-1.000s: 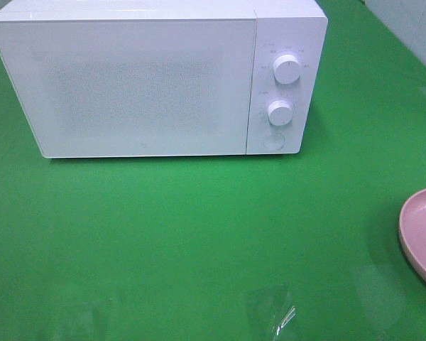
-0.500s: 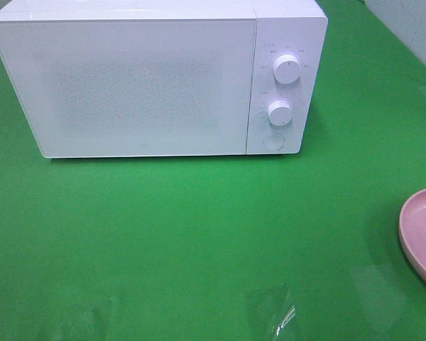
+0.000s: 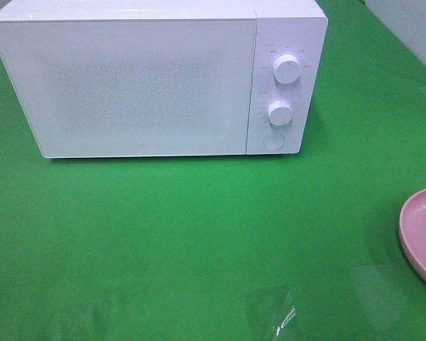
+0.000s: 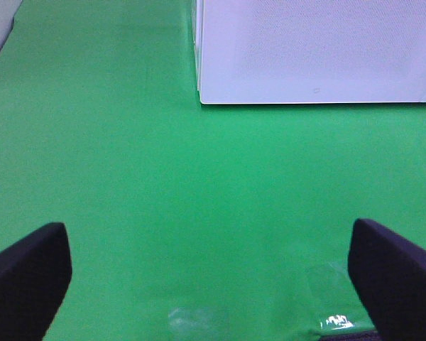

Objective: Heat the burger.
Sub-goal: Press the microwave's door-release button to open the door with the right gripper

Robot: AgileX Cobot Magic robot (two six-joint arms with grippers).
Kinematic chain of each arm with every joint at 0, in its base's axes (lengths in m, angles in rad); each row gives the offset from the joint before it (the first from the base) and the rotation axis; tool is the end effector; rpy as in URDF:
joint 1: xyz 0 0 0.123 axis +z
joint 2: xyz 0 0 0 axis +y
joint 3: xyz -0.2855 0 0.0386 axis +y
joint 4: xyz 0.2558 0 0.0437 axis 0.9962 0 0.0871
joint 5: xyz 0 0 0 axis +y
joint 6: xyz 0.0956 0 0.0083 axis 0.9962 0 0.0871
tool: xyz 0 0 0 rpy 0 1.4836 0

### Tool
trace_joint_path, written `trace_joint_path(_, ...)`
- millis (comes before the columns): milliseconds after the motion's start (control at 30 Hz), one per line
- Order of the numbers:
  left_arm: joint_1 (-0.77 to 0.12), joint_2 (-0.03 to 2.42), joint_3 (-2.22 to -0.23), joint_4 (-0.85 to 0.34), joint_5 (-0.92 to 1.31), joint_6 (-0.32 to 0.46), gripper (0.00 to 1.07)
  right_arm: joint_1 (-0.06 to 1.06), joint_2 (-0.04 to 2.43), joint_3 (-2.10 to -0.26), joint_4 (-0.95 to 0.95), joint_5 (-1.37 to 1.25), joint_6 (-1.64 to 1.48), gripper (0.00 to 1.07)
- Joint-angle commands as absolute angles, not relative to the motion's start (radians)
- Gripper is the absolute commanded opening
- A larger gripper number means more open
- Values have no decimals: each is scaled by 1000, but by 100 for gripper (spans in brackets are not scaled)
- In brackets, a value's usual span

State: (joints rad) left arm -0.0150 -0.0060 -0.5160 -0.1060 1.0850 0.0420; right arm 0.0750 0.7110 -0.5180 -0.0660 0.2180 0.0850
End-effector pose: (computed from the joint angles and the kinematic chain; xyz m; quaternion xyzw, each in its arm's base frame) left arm -0.0009 -0.0090 0.2817 0.0276 0.8522 -0.0459 0.5205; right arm 0.1589 0.0106 0.3018 -0.0179 0.8115 0.0221 0.5837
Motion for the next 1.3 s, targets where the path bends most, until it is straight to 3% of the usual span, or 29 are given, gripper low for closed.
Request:
trace_joint_path(33, -16, -27, -515, -114, 1071, 41, 98, 73, 753, -524, -72, 163, 87, 75)
trace_joint_path(467, -16, -27, -515, -114, 1071, 41, 98, 73, 961, -518, -69, -44, 126, 75)
trace_joint_path(733, -16, -26, -515, -114, 1071, 41, 98, 73, 1053, -380, -68, -430, 98, 75)
trace_joint_path(1033, -16, -21, -515, -114, 1071, 42, 98, 78, 1100, -290, 34, -664, 26, 75)
trace_joint_path(1300, -16, -21, -515, -114, 1071, 42, 98, 270, 1196, -234, 290, -871, -236, 75)
